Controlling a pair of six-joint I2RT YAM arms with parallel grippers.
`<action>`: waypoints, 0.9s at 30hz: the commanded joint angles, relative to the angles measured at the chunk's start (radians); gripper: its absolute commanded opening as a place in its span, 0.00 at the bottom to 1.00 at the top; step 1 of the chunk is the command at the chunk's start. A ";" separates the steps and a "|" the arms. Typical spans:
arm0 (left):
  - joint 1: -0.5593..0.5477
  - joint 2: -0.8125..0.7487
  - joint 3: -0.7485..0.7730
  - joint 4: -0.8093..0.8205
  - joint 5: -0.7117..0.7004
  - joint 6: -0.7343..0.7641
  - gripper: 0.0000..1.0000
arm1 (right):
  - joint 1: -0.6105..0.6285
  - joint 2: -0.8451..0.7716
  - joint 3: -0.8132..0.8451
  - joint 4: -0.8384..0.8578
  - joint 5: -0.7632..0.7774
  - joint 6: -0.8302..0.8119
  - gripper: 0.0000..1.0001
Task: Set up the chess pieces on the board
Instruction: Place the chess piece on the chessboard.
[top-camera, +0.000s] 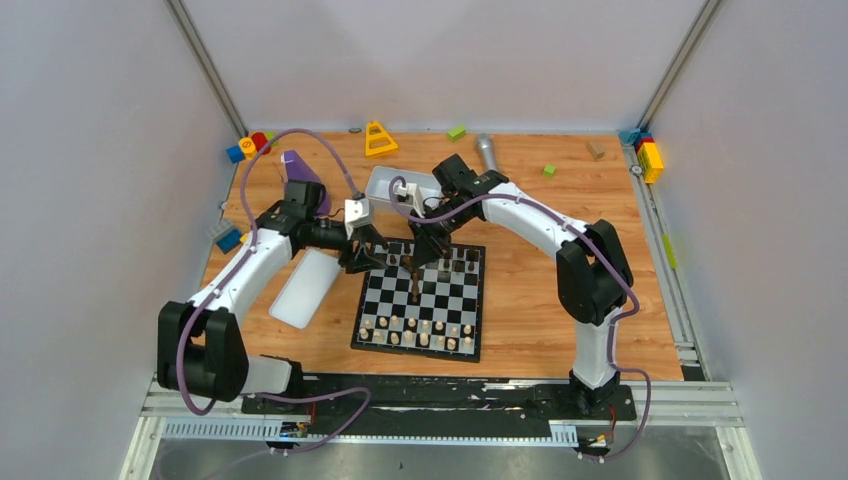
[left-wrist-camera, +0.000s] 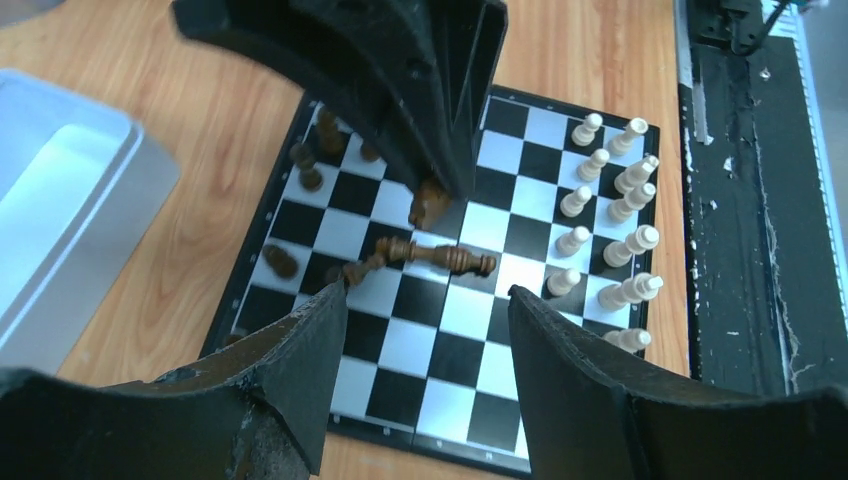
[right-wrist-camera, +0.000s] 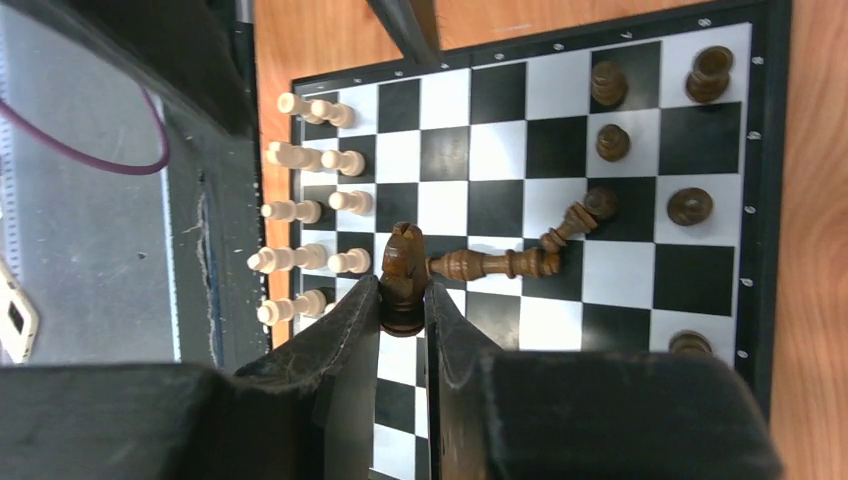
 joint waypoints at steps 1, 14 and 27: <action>-0.084 0.047 0.093 0.062 0.006 0.050 0.67 | -0.010 -0.070 -0.018 0.064 -0.158 -0.031 0.00; -0.187 0.188 0.225 -0.076 -0.001 0.157 0.55 | -0.037 -0.082 -0.010 0.068 -0.199 -0.019 0.00; -0.204 0.218 0.239 -0.129 0.015 0.171 0.41 | -0.047 -0.073 -0.003 0.081 -0.203 0.009 0.00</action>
